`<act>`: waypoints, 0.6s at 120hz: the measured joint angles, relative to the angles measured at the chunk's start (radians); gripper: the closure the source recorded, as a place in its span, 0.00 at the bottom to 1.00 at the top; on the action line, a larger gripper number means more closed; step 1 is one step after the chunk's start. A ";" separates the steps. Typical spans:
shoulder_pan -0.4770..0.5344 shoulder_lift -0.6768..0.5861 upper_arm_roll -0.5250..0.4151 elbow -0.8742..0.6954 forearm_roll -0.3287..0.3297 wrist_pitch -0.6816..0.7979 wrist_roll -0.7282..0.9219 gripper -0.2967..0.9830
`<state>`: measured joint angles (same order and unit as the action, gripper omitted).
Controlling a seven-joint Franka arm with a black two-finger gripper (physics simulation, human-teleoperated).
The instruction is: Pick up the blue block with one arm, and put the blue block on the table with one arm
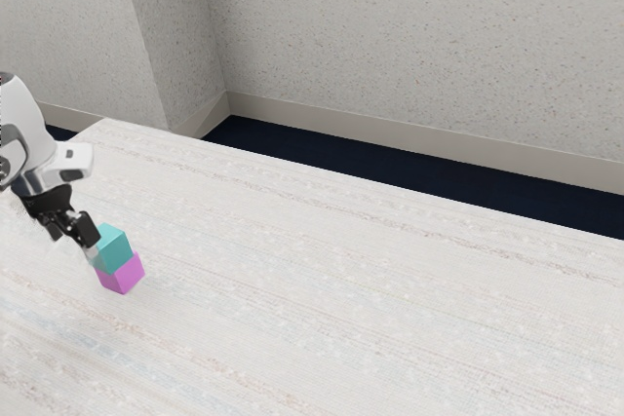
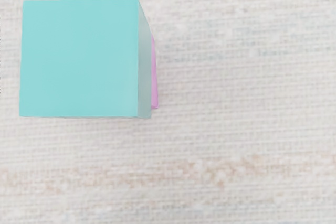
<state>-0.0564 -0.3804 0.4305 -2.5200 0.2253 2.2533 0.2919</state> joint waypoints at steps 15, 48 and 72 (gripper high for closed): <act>-0.002 0.056 0.001 0.044 -0.034 0.020 0.071 0.23; -0.003 0.167 0.036 0.117 -0.085 0.038 0.184 0.23; -0.005 0.233 0.039 0.166 -0.135 0.042 0.236 0.23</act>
<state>-0.0609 -0.1469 0.4691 -2.3544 0.0898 2.2950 0.5278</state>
